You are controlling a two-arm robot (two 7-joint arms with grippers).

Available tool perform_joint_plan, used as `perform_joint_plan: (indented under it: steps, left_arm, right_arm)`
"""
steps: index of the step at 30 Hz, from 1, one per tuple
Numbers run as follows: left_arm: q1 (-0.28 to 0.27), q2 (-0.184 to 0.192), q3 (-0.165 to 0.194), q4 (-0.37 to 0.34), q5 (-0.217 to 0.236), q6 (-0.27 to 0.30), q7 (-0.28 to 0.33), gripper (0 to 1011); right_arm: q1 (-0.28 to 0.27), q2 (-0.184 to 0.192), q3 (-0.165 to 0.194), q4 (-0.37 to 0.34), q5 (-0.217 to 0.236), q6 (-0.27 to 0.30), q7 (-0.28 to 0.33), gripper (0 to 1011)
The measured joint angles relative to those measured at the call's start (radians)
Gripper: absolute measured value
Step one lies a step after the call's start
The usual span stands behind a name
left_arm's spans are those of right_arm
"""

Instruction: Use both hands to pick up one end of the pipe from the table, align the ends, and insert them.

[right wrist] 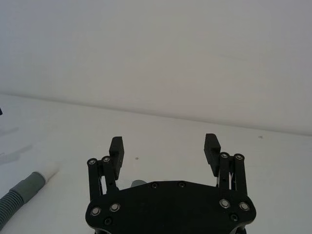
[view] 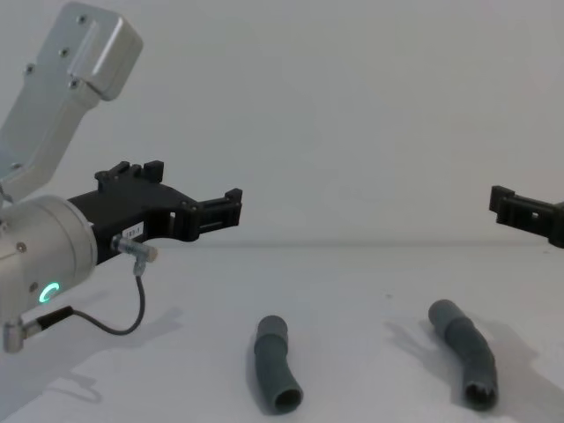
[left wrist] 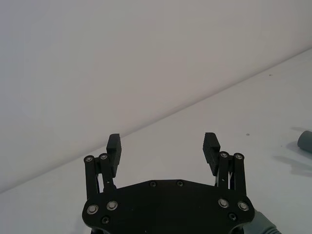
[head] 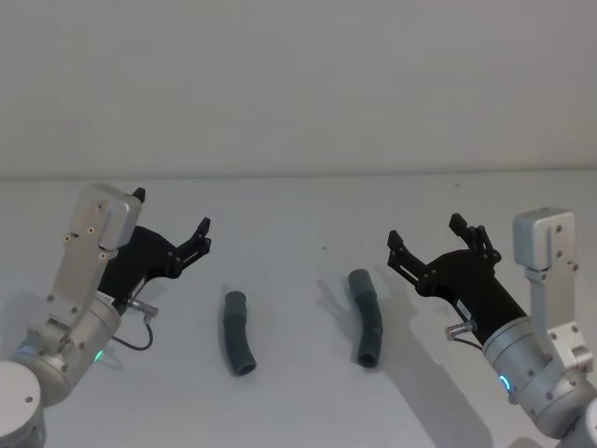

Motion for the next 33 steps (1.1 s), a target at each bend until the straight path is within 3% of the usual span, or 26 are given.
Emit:
perform_joint_plan:
  steps: [33]
  left_arm:
    - [0.0, 0.0, 0.0, 0.0, 0.0, 0.0, 0.0, 1001]
  right_arm:
    - [0.0, 0.0, 0.0, 0.0, 0.0, 0.0, 0.0, 1001]
